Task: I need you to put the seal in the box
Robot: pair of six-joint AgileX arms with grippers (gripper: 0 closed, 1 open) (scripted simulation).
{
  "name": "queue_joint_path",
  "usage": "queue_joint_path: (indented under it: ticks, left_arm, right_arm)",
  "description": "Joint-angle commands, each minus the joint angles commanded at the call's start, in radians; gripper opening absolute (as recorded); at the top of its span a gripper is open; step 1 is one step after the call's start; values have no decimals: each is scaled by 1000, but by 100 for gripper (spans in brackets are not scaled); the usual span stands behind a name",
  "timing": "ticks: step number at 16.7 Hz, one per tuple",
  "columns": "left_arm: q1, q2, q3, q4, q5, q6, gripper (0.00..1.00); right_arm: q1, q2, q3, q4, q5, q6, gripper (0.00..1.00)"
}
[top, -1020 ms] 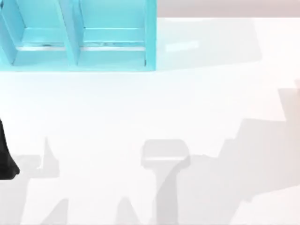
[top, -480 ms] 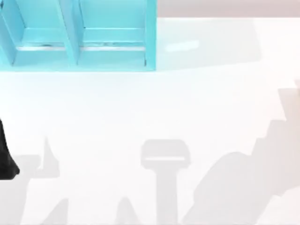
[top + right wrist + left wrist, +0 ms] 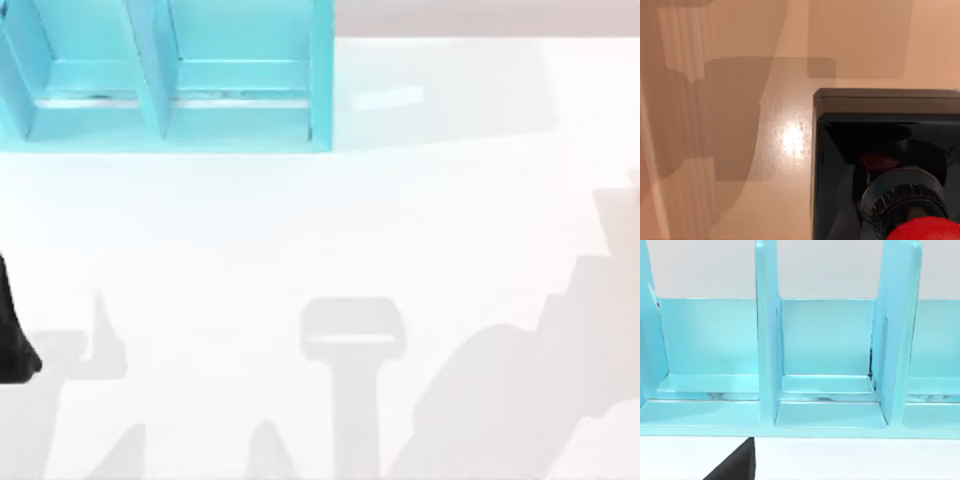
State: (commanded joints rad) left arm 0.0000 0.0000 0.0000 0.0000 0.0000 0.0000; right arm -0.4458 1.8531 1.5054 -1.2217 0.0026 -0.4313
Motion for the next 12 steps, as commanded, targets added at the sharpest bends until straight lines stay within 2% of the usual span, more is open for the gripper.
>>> queue_joint_path:
  ticks: [6,12]
  left_arm:
    - [0,0,0,0,0,0,100]
    - [0,0,0,0,0,0,100]
  right_arm:
    - [0,0,0,0,0,0,98]
    - [0,0,0,0,0,0,100]
